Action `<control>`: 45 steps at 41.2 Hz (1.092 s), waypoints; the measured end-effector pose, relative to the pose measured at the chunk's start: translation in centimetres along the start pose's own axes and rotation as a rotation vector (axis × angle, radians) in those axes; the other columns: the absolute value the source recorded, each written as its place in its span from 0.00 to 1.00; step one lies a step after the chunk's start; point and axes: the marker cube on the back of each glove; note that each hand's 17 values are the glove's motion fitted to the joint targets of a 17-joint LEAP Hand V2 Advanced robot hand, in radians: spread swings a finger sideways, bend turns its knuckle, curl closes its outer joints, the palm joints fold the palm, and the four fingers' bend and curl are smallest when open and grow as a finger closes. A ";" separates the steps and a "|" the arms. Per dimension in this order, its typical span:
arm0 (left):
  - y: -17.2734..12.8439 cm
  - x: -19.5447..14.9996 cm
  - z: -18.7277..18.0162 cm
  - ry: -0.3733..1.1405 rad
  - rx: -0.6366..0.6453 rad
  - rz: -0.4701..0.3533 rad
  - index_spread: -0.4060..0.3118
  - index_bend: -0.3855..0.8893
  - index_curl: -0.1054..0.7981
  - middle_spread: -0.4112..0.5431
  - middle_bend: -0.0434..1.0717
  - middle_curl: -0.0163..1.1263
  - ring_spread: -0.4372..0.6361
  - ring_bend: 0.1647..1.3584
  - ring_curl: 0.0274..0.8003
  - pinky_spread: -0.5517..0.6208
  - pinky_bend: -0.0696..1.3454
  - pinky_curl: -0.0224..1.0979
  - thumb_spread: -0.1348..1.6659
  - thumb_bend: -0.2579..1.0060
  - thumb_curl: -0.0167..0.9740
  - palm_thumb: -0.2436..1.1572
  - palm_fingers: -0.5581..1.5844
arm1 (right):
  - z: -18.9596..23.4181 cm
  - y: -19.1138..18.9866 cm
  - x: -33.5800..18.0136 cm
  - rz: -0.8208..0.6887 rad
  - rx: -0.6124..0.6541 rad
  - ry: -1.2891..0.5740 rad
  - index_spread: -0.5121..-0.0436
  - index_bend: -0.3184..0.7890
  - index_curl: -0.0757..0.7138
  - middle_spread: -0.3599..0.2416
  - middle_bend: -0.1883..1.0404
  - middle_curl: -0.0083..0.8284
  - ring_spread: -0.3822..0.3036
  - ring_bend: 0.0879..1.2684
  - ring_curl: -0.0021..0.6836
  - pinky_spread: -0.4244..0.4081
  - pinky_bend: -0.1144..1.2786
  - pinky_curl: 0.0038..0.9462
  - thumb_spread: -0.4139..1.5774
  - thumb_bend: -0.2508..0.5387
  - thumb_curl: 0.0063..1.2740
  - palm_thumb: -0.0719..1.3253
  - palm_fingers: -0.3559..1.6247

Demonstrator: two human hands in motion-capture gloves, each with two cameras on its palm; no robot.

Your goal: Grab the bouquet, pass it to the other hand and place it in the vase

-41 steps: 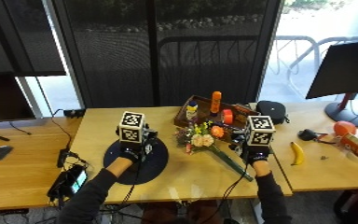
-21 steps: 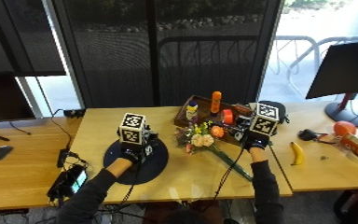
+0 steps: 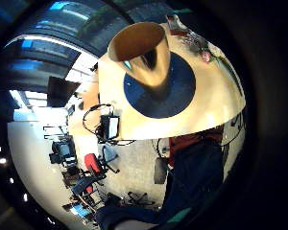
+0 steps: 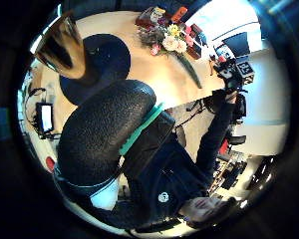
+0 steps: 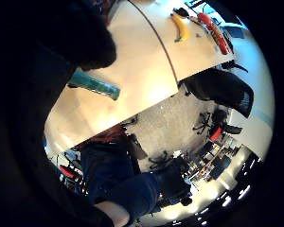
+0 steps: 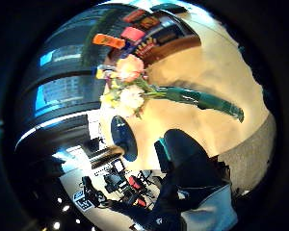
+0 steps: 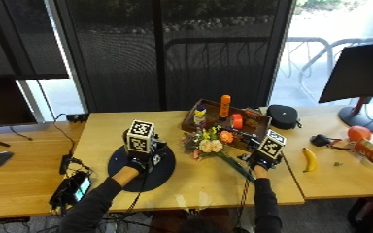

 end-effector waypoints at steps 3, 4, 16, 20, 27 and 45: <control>0.0 0.2 0.2 -0.002 -0.003 0.003 0.51 0.40 0.34 0.69 0.21 0.29 0.65 0.46 0.33 0.78 0.40 0.29 0.69 0.19 0.25 0.18 0.30 | 3.1 -2.3 1.1 0.041 -0.039 0.015 0.71 0.34 0.24 0.46 0.39 0.50 0.34 0.42 0.58 0.52 0.49 0.38 0.76 0.34 0.22 0.44 0.52; 0.0 0.3 0.3 -0.003 -0.005 0.004 0.51 0.40 0.34 0.69 0.21 0.29 0.65 0.46 0.33 0.78 0.40 0.29 0.69 0.19 0.25 0.18 0.30 | 4.2 -3.0 1.5 0.058 -0.057 0.017 0.71 0.35 0.25 0.47 0.40 0.51 0.34 0.42 0.58 0.52 0.49 0.38 0.76 0.34 0.23 0.45 0.52; -0.5 0.8 2.2 -0.028 -0.059 0.011 0.52 0.40 0.36 0.69 0.22 0.30 0.65 0.46 0.34 0.78 0.39 0.30 0.69 0.19 0.26 0.18 0.30 | 9.9 -4.4 3.0 0.164 -0.004 0.060 0.72 0.36 0.27 0.45 0.40 0.53 0.33 0.42 0.59 0.54 0.48 0.38 0.73 0.31 0.27 0.54 0.49; -0.5 1.0 2.6 -0.030 -0.073 0.017 0.52 0.42 0.37 0.69 0.21 0.30 0.65 0.45 0.33 0.78 0.39 0.30 0.69 0.19 0.26 0.18 0.30 | 10.3 -3.6 2.5 0.183 0.036 0.136 0.72 0.37 0.28 0.44 0.41 0.54 0.33 0.41 0.59 0.54 0.46 0.37 0.73 0.32 0.29 0.58 0.49; -0.5 1.1 3.5 -0.035 -0.089 0.029 0.53 0.43 0.39 0.68 0.21 0.31 0.65 0.44 0.33 0.78 0.37 0.30 0.69 0.19 0.27 0.18 0.31 | 10.9 -3.3 1.6 0.205 0.013 0.154 0.61 0.47 0.34 0.37 0.46 0.57 0.27 0.40 0.58 0.42 0.41 0.34 0.73 0.40 0.33 0.70 0.63; -0.6 -1.4 5.3 -0.078 -0.183 -0.030 0.53 0.44 0.46 0.67 0.20 0.30 0.65 0.38 0.32 0.77 0.33 0.30 0.71 0.20 0.28 0.21 0.34 | 11.4 -2.6 1.3 0.303 -0.035 0.180 0.55 0.59 0.60 0.28 0.43 0.64 0.21 0.35 0.66 0.15 0.34 0.38 0.46 0.32 0.48 0.83 0.78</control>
